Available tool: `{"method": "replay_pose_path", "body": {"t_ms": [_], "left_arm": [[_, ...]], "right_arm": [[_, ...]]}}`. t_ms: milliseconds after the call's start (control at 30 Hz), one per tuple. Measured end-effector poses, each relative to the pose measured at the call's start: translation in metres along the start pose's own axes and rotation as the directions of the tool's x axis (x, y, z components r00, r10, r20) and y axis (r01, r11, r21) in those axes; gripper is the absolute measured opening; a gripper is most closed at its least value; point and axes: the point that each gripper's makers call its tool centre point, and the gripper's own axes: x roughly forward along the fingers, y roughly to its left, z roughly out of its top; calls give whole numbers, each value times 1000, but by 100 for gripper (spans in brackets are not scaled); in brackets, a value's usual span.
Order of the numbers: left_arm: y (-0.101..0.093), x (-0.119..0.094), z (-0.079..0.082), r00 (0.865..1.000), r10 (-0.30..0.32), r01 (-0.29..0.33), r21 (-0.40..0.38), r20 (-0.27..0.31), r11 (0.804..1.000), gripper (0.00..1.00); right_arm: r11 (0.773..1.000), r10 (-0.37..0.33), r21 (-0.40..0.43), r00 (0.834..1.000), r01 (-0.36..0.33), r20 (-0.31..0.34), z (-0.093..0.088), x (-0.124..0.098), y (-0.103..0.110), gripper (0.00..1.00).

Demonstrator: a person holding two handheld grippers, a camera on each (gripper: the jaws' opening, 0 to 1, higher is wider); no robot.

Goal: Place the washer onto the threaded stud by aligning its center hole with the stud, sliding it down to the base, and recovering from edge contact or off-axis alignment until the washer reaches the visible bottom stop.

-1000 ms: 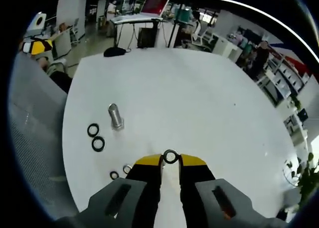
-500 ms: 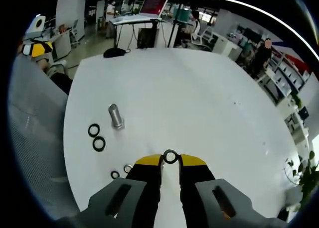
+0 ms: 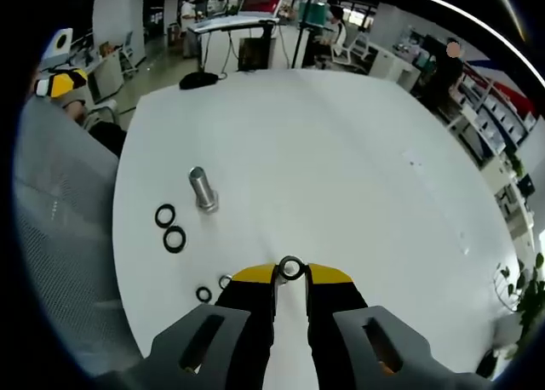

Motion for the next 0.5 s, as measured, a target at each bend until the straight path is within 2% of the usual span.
{"method": "replay_pose_path", "body": {"t_ms": [500], "left_arm": [[-1, 0, 0, 1000, -3, 3, 0, -1, 1000, 11]], "right_arm": [[1000, 22, 15, 999, -22, -43, -8, 11, 0, 14]]}}
